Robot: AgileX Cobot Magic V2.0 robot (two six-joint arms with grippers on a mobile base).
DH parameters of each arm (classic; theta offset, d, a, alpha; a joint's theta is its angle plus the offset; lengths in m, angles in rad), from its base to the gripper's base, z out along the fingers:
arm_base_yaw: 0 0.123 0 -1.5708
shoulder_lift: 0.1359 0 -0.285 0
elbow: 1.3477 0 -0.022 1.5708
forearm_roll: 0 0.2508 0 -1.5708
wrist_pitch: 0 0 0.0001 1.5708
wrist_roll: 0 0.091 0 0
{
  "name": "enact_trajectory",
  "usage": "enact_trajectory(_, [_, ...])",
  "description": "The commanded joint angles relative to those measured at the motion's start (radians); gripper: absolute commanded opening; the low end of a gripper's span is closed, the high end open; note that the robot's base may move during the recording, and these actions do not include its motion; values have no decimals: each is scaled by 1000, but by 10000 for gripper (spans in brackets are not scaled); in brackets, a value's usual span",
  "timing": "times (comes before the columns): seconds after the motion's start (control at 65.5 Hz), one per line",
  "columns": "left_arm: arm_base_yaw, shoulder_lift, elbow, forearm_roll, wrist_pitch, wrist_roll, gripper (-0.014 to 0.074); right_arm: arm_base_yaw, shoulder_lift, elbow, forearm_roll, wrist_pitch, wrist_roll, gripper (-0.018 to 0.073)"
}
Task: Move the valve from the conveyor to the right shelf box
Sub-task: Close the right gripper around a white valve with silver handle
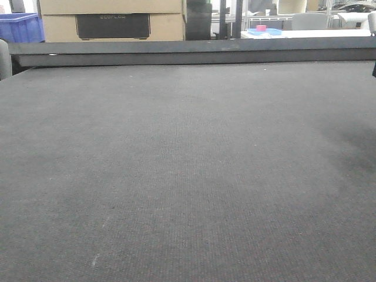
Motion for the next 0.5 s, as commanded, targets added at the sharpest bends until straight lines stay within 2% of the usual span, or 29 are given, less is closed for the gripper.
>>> enact_trajectory(0.0, [0, 0, -11, -8, -2, 2, -111, -3, 0, 4, -15, 19, -12, 465])
enact_trajectory(0.092, [0, 0, -11, -8, -2, 2, -111, -3, 0, 4, -15, 23, -12, 371])
enact_trajectory(0.198, [0, 0, -11, -8, -2, 2, -111, -3, 0, 4, -5, 23, -12, 208])
enact_trajectory(0.382, [0, 0, -11, -8, 0, -6, -111, -3, 0, 4, -5, 27, -12, -167])
enact_trajectory(0.489, [7, 0, -11, 10, 13, -23, -87, -3, -21, -15, -5, 38, -12, -162])
